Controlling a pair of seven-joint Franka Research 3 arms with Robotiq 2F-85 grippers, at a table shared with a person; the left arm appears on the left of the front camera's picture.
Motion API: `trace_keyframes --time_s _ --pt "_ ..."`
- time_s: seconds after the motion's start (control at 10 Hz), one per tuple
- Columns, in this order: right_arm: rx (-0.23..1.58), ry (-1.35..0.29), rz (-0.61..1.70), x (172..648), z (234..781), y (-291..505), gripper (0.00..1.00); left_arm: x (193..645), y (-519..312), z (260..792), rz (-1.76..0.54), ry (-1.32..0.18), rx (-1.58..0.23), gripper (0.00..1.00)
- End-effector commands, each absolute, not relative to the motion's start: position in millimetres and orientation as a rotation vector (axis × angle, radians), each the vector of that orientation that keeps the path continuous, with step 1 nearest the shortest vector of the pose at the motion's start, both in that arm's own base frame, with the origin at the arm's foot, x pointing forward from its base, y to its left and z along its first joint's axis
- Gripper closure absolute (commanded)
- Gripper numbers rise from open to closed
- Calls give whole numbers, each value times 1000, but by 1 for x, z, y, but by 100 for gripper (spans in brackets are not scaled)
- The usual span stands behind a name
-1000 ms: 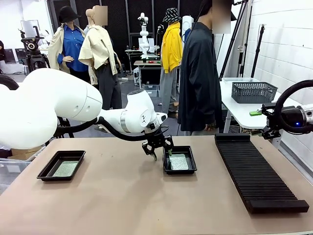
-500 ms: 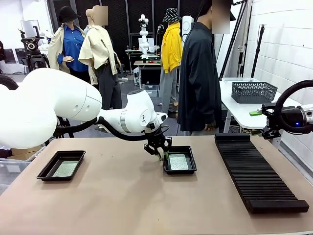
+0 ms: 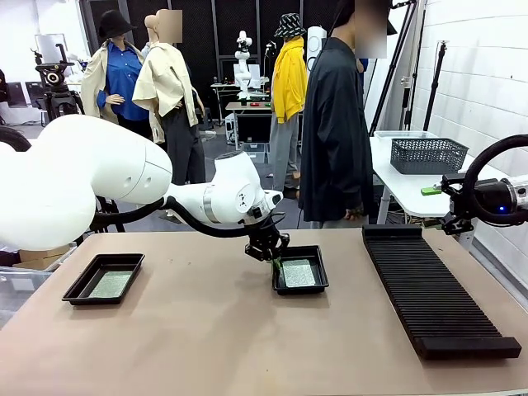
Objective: Inspect and transfer BCBs to ESD trays.
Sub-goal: Pick up the ESD tray and place it on the left side of the table.
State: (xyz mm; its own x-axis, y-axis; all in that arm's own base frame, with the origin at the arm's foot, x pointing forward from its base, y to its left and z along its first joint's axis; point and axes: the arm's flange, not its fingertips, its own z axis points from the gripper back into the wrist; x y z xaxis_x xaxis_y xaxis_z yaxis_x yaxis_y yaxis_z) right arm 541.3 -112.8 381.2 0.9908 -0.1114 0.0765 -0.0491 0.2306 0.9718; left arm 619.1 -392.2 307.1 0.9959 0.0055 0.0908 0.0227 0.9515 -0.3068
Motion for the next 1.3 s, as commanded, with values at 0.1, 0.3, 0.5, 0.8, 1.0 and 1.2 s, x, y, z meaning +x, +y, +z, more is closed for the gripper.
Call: trace_keyframes --time_s 0.1,0.3,0.5,0.8,1.0,1.2 --pt "1331 -135 -47 540 382 -111 0 618 -394 307 -25 -92 -315 100" --pt "1331 -135 -47 540 382 -111 0 618 -394 307 -25 -92 -315 100" --pt "1331 -135 -47 540 382 -111 0 618 -394 307 -13 -90 -314 100" --pt "1331 -135 -47 540 382 -111 0 606 -361 316 -41 -94 -330 100" --pt "1331 -135 -47 540 382 -111 0 603 -346 315 -66 -102 -305 100" --pt "1331 -135 -47 540 382 -111 0 599 -323 313 -48 -108 -296 100"
